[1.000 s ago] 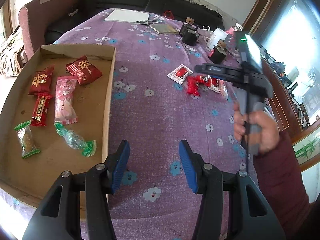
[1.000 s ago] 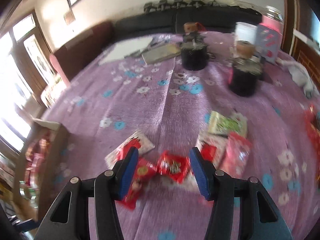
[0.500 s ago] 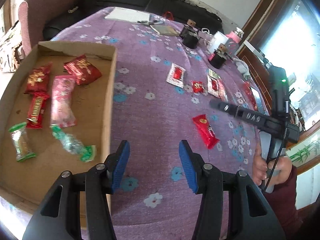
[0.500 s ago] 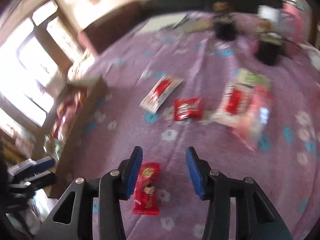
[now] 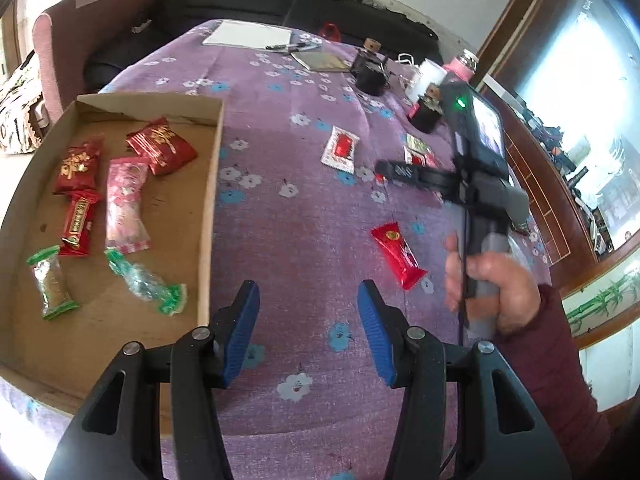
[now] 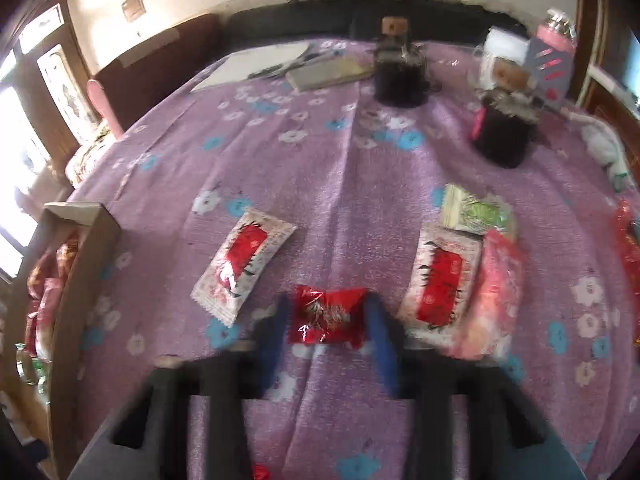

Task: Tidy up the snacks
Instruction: 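Grasp a small red candy with right tool while left tool grasps a red stick snack, then carry the red candy and red stick snack over the box with both tools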

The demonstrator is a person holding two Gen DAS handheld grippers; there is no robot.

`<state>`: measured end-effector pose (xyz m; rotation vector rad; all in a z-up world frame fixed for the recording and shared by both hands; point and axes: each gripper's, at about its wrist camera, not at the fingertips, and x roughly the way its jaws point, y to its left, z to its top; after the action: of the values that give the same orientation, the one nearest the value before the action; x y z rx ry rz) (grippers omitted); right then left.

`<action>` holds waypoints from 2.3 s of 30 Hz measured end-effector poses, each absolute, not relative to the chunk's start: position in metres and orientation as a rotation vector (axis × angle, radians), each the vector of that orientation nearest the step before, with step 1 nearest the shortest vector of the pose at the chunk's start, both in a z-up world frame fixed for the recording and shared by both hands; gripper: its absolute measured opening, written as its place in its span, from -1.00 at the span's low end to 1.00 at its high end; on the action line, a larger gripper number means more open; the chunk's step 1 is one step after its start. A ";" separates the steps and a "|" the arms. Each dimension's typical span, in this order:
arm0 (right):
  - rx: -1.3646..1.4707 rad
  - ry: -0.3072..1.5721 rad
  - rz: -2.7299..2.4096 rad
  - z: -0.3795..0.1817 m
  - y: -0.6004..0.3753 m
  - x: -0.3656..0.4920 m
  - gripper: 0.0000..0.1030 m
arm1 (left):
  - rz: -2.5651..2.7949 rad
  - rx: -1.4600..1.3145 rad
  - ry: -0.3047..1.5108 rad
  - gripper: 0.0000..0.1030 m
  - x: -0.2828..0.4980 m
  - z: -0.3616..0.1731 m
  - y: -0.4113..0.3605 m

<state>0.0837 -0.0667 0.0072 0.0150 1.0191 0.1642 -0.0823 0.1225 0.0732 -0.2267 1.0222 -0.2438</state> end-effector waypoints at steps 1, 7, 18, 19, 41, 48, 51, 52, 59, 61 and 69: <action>0.019 1.025 0.171 0.008 -0.069 0.080 -0.56 | -0.242 -0.230 1.024 -0.04 -0.080 0.074 0.123; 0.031 1.050 0.180 0.011 -0.110 0.025 -0.56 | -0.285 -0.202 1.060 -0.04 -0.062 0.066 0.097; 0.139 0.959 0.166 0.010 -0.171 -0.035 -0.55 | -0.296 -0.025 1.118 -0.04 -0.018 0.027 0.003; 0.149 0.954 0.172 0.010 -0.173 -0.036 -0.55 | -0.288 -0.019 1.120 -0.01 -0.016 0.024 0.000; 0.119 0.845 0.209 0.035 -0.149 -0.055 -0.57 | -0.388 -0.124 0.939 -0.70 -0.057 0.066 0.044; 0.091 0.847 0.238 0.043 -0.113 -0.049 -0.57 | -0.354 -0.235 0.969 -0.59 -0.058 0.064 0.081; 0.112 0.874 0.237 0.037 -0.114 -0.050 -0.57 | -0.359 -0.251 1.018 -0.09 -0.053 0.049 0.077; 0.120 0.885 0.235 0.034 -0.115 -0.052 -0.57 | -0.340 -0.249 1.023 -0.03 -0.051 0.045 0.073; 0.142 0.897 0.212 0.026 -0.132 -0.064 -0.56 | -0.296 -0.172 1.080 -0.02 -0.036 0.018 0.037; 0.155 0.890 0.203 0.027 -0.139 -0.067 -0.56 | -0.274 -0.111 1.052 -0.02 -0.035 0.017 0.023; 0.198 0.895 0.199 0.024 -0.156 -0.072 -0.56 | -0.308 -0.014 1.004 -0.55 -0.030 0.014 0.014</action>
<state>-0.0719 -0.1561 0.0237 0.1979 0.8949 0.1994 -0.0303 0.0142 0.0138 -0.0138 1.0045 -0.3080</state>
